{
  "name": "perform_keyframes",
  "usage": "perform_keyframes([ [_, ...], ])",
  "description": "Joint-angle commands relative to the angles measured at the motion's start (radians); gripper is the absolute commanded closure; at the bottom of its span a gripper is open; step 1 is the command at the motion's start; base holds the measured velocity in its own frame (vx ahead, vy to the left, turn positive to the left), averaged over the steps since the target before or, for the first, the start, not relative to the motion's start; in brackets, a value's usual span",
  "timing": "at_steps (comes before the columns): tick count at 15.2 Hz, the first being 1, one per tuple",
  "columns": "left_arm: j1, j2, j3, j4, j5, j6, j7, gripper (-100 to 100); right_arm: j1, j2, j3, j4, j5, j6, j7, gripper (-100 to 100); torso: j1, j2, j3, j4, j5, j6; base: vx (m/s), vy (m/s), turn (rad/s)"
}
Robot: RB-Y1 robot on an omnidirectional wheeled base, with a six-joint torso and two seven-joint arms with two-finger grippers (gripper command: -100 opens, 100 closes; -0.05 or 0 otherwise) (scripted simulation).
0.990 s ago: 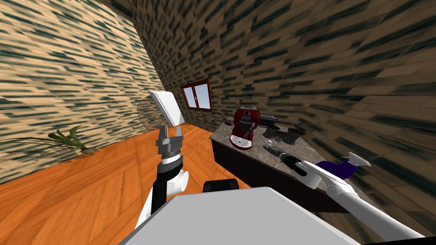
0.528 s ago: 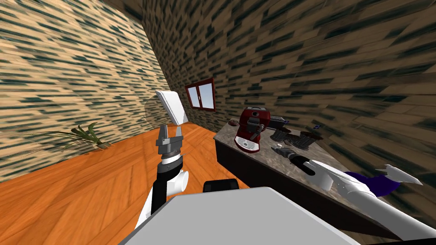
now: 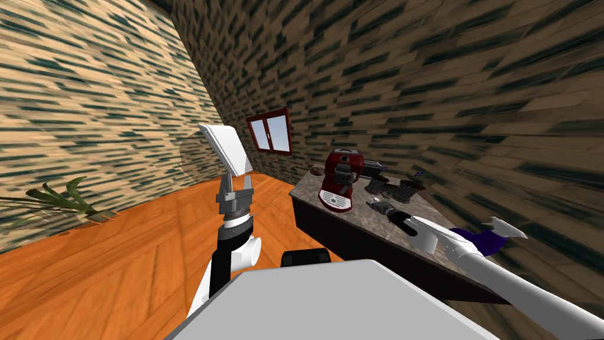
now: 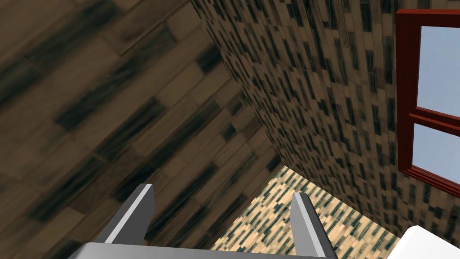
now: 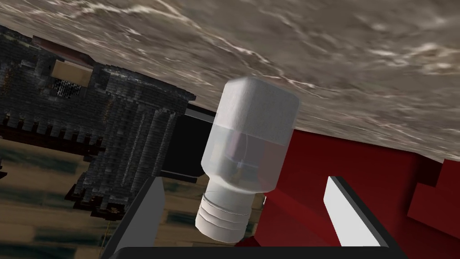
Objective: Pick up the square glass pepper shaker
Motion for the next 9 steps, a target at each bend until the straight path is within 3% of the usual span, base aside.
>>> perform_keyframes([
  [1, 0.0, 0.0, 0.0, 0.0, 0.0, 0.0, 0.0, 0, -0.038, 0.008, 0.05, -0.044, 0.001, 0.048, 0.014, -100, 0.0, 0.0, 0.0, 0.0, 0.0, 0.0, 0.061, -0.097, -0.338],
  [2, 0.0, 0.0, 0.0, 0.0, 0.0, 0.0, 0.0, 0, -0.038, 0.008, 0.057, -0.044, 0.001, 0.048, 0.014, -100, -0.001, 0.0, 0.0, 0.0, 0.0, 0.001, 0.064, -0.08, -0.215],
  [3, 0.0, 0.0, 0.0, 0.0, 0.0, 0.0, 0.0, 0, -0.059, 0.01, 0.09, -0.071, -0.001, 0.075, 0.02, -100, 0.0, 0.0, 0.0, 0.0, 0.0, 0.0, 0.069, -0.075, -0.194],
  [4, 0.0, 0.0, 0.0, 0.0, 0.0, 0.0, 0.0, 0, -0.059, 0.01, 0.09, -0.071, -0.001, 0.075, 0.02, -100, 0.0, -0.001, -0.001, 0.0, 0.0, 0.0, 0.067, -0.065, -0.128],
  [6, 0.0, 0.0, 0.0, 0.0, 0.0, 0.0, 0.0, 0, -0.099, 0.012, 0.147, -0.127, -0.004, 0.128, 0.032, -100, 0.0, -0.001, -0.001, 0.0, 0.0, 0.0, 0.078, -0.085, -0.243],
  [9, 0.0, 0.0, 0.0, 0.0, 0.0, 0.0, 0.0, 0, -0.119, 0.014, 0.189, -0.155, -0.006, 0.155, 0.039, -100, 0.006, 0.002, 0.001, 0.0, 0.001, -0.001, 0.023, 0.023, -0.098],
])
